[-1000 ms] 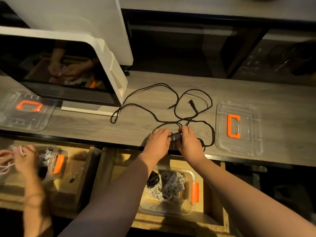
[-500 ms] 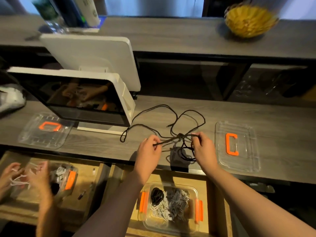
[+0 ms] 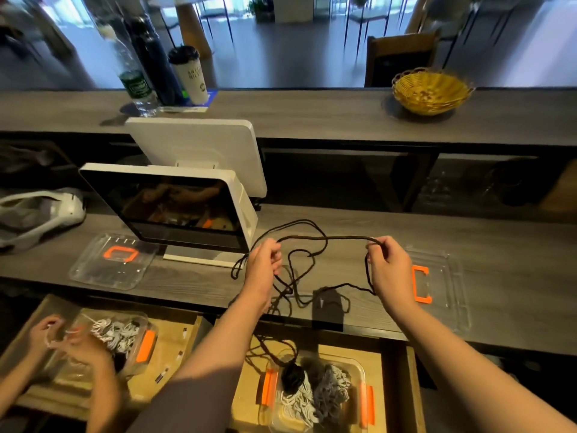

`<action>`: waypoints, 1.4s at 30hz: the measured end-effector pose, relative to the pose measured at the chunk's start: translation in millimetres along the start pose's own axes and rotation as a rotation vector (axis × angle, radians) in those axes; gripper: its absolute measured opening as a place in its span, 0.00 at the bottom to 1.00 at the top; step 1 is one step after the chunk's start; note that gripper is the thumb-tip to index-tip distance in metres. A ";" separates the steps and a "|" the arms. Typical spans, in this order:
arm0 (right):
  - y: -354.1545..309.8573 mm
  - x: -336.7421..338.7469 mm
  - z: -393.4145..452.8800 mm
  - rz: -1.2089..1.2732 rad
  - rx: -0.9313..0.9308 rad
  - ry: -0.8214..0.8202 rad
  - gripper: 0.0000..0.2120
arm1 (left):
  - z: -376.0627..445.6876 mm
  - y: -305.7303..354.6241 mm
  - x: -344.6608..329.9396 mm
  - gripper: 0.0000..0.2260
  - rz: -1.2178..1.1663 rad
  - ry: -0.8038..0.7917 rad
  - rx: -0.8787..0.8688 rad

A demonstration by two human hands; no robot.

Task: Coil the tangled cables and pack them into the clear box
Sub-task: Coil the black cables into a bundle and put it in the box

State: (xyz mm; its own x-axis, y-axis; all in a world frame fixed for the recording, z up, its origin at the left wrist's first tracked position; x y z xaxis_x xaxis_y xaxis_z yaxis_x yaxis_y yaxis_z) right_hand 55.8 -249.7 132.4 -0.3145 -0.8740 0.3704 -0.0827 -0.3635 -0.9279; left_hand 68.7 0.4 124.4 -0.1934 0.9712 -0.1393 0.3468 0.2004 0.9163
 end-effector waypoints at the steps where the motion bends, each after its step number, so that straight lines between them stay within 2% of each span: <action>1: 0.4 0.6 -0.5 -0.037 -0.015 -0.040 0.07 | -4.8 11.4 -4.6 0.10 0.011 -0.040 -0.031; 6: -5.4 -1.2 -6.2 -0.232 -0.058 -0.219 0.07 | -31.0 55.4 -31.2 0.13 0.357 -0.170 -0.166; 10: -56.5 -5.8 -18.0 -0.063 0.133 -0.307 0.15 | -53.6 70.1 -68.4 0.11 0.653 -0.300 -0.212; 12: -81.7 -5.7 -27.2 0.009 0.223 -0.371 0.09 | -62.2 73.7 -79.9 0.11 0.680 -0.335 -0.251; 14: -96.3 -0.4 -33.9 0.063 0.270 -0.383 0.04 | -66.8 72.7 -77.9 0.11 0.671 -0.311 -0.303; 19: -86.0 27.2 -33.7 0.281 0.162 -0.247 0.07 | -58.0 20.6 -38.4 0.13 0.801 -0.130 -0.209; 21: -67.9 39.0 -29.6 0.226 0.086 -0.201 0.07 | -56.1 1.7 -23.4 0.14 0.765 -0.023 -0.177; 23: -41.0 47.3 -26.4 0.056 -0.011 -0.186 0.08 | -60.5 -6.8 -18.3 0.16 0.649 0.037 -0.186; 26: 3.0 47.3 -26.5 -0.215 -0.157 -0.225 0.08 | -69.6 -7.9 -26.0 0.18 0.584 0.022 -0.207; 28: 13.1 41.3 -30.6 -0.323 -0.169 -0.278 0.07 | -72.9 -4.3 -33.1 0.16 0.589 -0.008 -0.187; 31: -7.8 31.7 -40.8 -0.431 0.012 -0.344 0.20 | -73.8 1.5 -40.8 0.15 0.650 -0.063 -0.106; 33: -34.8 27.2 -50.8 -0.447 0.207 -0.355 0.23 | -78.1 0.8 -51.4 0.15 0.737 -0.176 -0.045; 35: -55.1 18.2 -64.4 -0.428 0.369 -0.451 0.18 | -85.7 -3.2 -62.2 0.15 0.739 -0.302 0.002; 38: -66.5 11.7 -76.8 -0.300 0.456 -0.534 0.05 | -94.9 0.8 -67.6 0.16 0.582 -0.366 -0.022; 42: -63.5 13.1 -79.6 -0.163 0.330 -0.469 0.08 | -96.3 11.3 -48.5 0.19 0.337 -0.263 -0.177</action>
State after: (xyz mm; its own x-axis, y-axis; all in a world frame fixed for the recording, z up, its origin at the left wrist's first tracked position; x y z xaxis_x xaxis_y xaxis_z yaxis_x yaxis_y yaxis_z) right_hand -18.4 -212.3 192.8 0.1351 -0.8205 0.5554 0.2275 -0.5199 -0.8234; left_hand -6.4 -56.9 177.7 0.1504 0.9827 0.1078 0.1840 -0.1350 0.9736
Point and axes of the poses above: each hand's wrist, its own z-axis towards the middle knuckle, its own x-axis out of the back of the hand, y = z × x, the point moved 7 cm from there along z, towards the middle knuckle, and after that the axes turned 4 degrees about x, right-handed, at the moved point
